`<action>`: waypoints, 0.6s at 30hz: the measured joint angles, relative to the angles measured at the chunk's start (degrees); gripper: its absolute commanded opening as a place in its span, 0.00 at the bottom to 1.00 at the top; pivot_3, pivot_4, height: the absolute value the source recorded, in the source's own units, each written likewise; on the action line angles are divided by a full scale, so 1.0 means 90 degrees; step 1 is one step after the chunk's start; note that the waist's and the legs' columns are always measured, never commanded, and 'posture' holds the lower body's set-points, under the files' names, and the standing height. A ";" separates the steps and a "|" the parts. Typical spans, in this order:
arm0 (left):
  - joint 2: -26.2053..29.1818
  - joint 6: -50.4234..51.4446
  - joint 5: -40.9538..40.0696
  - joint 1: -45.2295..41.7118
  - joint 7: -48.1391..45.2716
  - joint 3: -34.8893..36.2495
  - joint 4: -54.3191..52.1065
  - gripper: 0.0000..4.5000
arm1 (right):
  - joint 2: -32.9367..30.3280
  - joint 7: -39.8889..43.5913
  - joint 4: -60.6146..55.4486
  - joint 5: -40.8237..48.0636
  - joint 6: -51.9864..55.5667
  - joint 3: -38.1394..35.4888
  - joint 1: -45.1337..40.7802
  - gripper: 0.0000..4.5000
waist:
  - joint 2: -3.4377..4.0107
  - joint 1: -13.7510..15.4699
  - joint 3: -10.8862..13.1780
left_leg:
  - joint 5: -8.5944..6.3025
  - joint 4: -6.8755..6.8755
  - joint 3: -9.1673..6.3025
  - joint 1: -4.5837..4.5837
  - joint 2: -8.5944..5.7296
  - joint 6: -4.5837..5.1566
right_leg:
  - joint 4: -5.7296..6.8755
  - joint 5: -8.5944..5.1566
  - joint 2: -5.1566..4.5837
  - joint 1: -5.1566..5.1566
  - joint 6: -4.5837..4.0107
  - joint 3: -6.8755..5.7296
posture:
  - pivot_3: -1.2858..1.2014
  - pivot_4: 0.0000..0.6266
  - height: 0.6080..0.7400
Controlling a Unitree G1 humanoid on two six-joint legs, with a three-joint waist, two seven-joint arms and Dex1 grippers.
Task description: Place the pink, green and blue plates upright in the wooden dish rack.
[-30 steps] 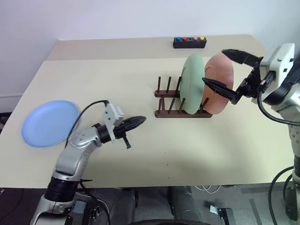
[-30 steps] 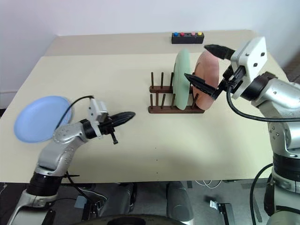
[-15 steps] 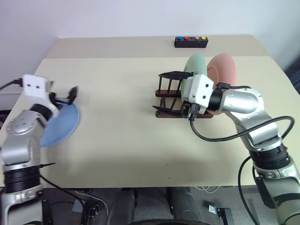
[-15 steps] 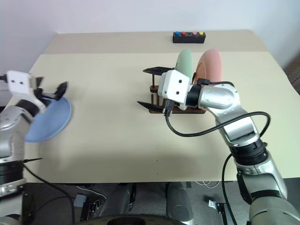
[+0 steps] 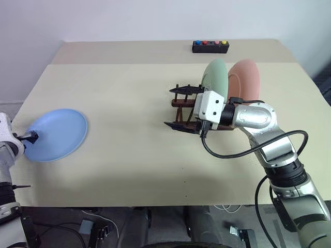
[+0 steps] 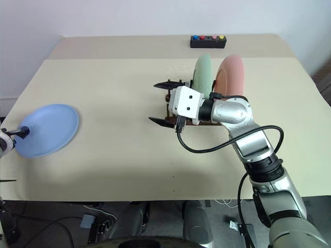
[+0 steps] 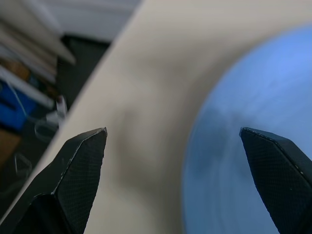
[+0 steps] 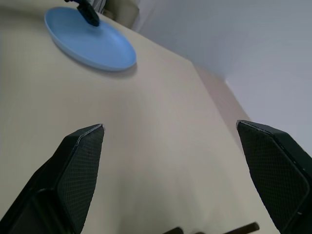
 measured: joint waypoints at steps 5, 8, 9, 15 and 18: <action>-0.0141 0.0148 -0.0147 -0.0106 -0.0075 0.0030 -0.0052 0.46 | 0.0003 0.0063 -0.0098 0.0093 0.0016 -0.0025 0.0174 0.99 | -0.0002 -0.0003 -0.0001 | 0.0001 0.0000 -0.0001 0.0001 0.0000 -0.0002 | 0.0002 0.0001 -0.0002 0.0000 -0.0001 -0.0001 | 0.52 0.24 1.00; -0.0259 0.0124 -0.0185 -0.0102 -0.0060 0.0065 -0.0223 0.13 | 0.0002 0.0120 -0.0137 0.0195 0.0018 -0.0056 0.0234 0.99 | -0.0002 0.0001 -0.0001 | 0.0001 0.0000 -0.0001 0.0002 0.0000 -0.0002 | 0.0004 0.0002 -0.0002 0.0000 -0.0002 -0.0001 | 0.52 0.24 1.00; -0.0282 0.0101 -0.0199 -0.0103 -0.0065 0.0077 -0.0293 0.01 | 0.0002 0.0130 -0.0143 0.0212 0.0018 -0.0056 0.0261 0.99 | -0.0002 0.0010 -0.0001 | 0.0002 0.0001 -0.0001 0.0003 0.0000 -0.0003 | 0.0005 0.0002 -0.0002 0.0001 -0.0002 -0.0001 | 0.52 0.24 1.00; -0.0855 -0.0378 -0.0541 -0.0160 -0.0204 0.0199 -0.0806 0.01 | 0.0003 0.0179 -0.0144 0.0261 0.0021 -0.0064 0.0294 0.99 | -0.0010 0.0042 -0.0005 | 0.0008 0.0005 -0.0003 0.0004 0.0000 -0.0015 | 0.0005 0.0005 -0.0002 0.0006 -0.0005 -0.0003 | 0.52 0.24 1.00; -0.1205 -0.0674 -0.0774 -0.0172 -0.0395 0.0099 -0.1564 0.01 | 0.0005 0.0187 -0.0141 0.0263 0.0019 -0.0066 0.0293 0.99 | -0.0019 0.0042 -0.0003 | 0.0009 0.0005 -0.0006 0.0000 0.0000 -0.0016 | 0.0003 0.0005 -0.0003 0.0006 -0.0005 -0.0003 | 0.52 0.24 1.00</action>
